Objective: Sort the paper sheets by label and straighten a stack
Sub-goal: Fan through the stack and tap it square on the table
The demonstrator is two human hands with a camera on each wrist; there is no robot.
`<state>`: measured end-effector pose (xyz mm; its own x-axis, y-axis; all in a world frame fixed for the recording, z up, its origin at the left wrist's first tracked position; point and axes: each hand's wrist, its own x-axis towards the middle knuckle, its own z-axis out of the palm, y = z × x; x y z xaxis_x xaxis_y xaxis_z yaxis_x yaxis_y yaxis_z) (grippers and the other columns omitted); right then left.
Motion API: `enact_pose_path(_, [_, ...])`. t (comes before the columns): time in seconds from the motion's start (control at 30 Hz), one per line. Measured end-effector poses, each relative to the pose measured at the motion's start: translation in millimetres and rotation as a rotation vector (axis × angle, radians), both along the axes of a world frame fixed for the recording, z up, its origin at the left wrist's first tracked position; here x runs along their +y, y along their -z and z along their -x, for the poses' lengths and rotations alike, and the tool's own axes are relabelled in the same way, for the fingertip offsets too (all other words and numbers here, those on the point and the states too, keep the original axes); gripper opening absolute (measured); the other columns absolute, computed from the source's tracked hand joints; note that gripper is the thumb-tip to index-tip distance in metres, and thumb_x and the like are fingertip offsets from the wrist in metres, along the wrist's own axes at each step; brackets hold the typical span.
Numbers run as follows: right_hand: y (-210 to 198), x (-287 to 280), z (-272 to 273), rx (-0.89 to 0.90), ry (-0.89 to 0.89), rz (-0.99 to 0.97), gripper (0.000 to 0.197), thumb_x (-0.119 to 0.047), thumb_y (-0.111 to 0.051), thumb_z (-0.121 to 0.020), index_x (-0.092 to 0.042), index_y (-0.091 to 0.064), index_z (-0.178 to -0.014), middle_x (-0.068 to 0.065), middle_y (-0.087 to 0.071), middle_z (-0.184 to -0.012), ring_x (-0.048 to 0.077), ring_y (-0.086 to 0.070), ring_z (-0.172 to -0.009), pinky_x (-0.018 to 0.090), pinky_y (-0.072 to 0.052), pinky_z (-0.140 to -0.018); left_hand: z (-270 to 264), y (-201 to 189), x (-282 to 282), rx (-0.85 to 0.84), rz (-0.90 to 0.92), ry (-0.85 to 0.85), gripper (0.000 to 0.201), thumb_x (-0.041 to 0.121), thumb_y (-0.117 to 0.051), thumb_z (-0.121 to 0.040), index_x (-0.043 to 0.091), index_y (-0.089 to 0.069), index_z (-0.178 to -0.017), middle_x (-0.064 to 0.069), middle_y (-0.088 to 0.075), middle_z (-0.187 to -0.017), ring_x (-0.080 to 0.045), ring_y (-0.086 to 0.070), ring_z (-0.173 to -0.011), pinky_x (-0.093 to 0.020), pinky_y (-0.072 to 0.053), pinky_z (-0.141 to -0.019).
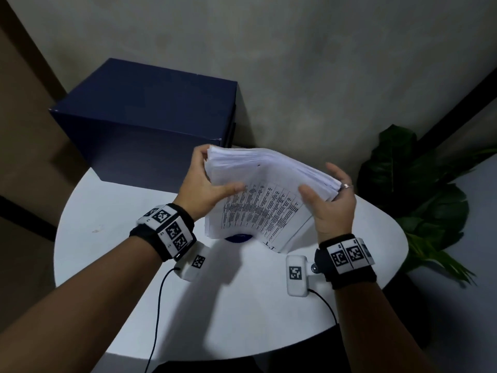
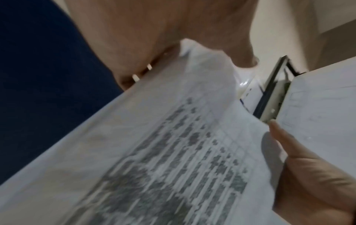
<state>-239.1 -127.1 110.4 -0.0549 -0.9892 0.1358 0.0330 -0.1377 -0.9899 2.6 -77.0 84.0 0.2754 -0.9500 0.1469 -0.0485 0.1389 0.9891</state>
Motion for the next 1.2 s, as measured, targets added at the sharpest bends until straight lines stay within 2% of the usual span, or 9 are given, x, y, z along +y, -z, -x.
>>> enact_pose_path(0.13, [-8,-5,-11,-0.017,0.092,0.083,0.039,-0.001,-0.074,-0.080,-0.003,-0.058,-0.115,-0.010,-0.061,-0.088,-0.011,-0.062,-0.072,0.008,-0.047,-0.070,15,-12,-2,0.004,0.141,-0.233,0.060,0.049,-0.072,-0.083,0.016,-0.044,-0.124,0.003,-0.055,-0.109,0.002,-0.060,-0.093,-0.016,-0.050,-0.085])
enact_pose_path(0.27, [-4,-4,-17,-0.054,0.215,0.109,0.020,-0.003,-0.063,-0.089,-0.002,-0.062,-0.108,-0.015,-0.059,-0.086,-0.016,-0.057,-0.074,0.003,-0.041,-0.073,27,-18,-7,0.003,0.171,-0.380,0.027,0.027,-0.055,-0.092,0.014,-0.052,-0.115,0.005,-0.057,-0.103,-0.007,-0.057,-0.093,-0.022,-0.045,-0.086])
enact_pose_path(0.43, [3,1,-8,-0.027,0.100,0.091,0.044,0.001,-0.070,-0.083,-0.008,-0.050,-0.120,-0.010,-0.059,-0.094,-0.011,-0.063,-0.078,0.008,-0.049,-0.073,16,-12,-3,0.011,0.171,-0.159,0.072,0.051,-0.073,-0.078,0.022,-0.036,-0.133,0.000,-0.053,-0.118,-0.001,-0.060,-0.100,-0.018,-0.050,-0.089])
enact_pose_path(0.5, [12,-2,-1,0.026,-0.001,0.004,0.056,-0.002,-0.080,-0.073,-0.017,-0.053,-0.119,-0.002,-0.065,-0.104,0.003,-0.068,-0.092,0.024,-0.056,-0.082,2,-5,-1,-0.077,0.065,-0.084,0.082,0.037,-0.087,-0.070,0.029,-0.036,-0.133,0.004,-0.054,-0.122,-0.001,-0.063,-0.101,-0.021,-0.053,-0.089])
enact_pose_path(0.57, [16,-4,1,0.112,-0.066,-0.088,0.042,-0.008,-0.084,-0.070,-0.017,-0.065,-0.106,-0.003,-0.074,-0.097,0.010,-0.071,-0.090,0.037,-0.058,-0.085,-4,-5,-2,-0.178,-0.029,-0.102,0.057,0.017,-0.091,-0.069,0.024,-0.057,-0.114,0.010,-0.067,-0.104,-0.001,-0.067,-0.088,-0.028,-0.056,-0.079])
enact_pose_path(0.67, [10,-10,7,0.085,-0.054,-0.057,0.024,-0.005,-0.082,-0.071,-0.017,-0.072,-0.089,-0.011,-0.076,-0.079,0.006,-0.072,-0.076,0.031,-0.057,-0.077,-4,-15,-5,-0.155,0.010,-0.153,0.031,0.005,-0.089,-0.069,0.025,-0.070,-0.083,0.019,-0.075,-0.077,0.005,-0.069,-0.074,-0.018,-0.054,-0.068])
enact_pose_path(0.93, [20,-10,12,0.102,-0.140,0.007,0.083,-0.023,-0.096,-0.045,-0.032,-0.059,-0.119,0.008,-0.066,-0.115,0.017,-0.065,-0.103,0.033,-0.055,-0.089,-6,8,4,-0.075,-0.021,0.055,0.080,0.045,-0.096,-0.041,0.024,-0.053,-0.105,0.008,-0.060,-0.099,-0.001,-0.061,-0.087,-0.018,-0.053,-0.078])
enact_pose_path(1.03, [17,-10,9,0.067,-0.133,0.011,0.077,-0.007,-0.091,-0.050,-0.027,-0.058,-0.117,0.001,-0.066,-0.107,0.005,-0.066,-0.093,0.021,-0.055,-0.078,-4,9,3,-0.078,-0.016,0.044,0.074,0.035,-0.094,-0.045,0.023,-0.052,-0.105,0.008,-0.058,-0.098,-0.002,-0.060,-0.085,-0.020,-0.053,-0.077])
enact_pose_path(1.2, [14,-7,-3,0.046,-0.093,-0.055,0.047,-0.012,-0.087,-0.065,-0.006,-0.068,-0.108,0.002,-0.074,-0.097,0.014,-0.071,-0.090,0.029,-0.056,-0.078,2,4,2,-0.079,-0.086,-0.045,0.049,0.018,-0.095,-0.060,0.014,-0.063,-0.097,0.010,-0.068,-0.085,-0.003,-0.067,-0.077,-0.024,-0.055,-0.069])
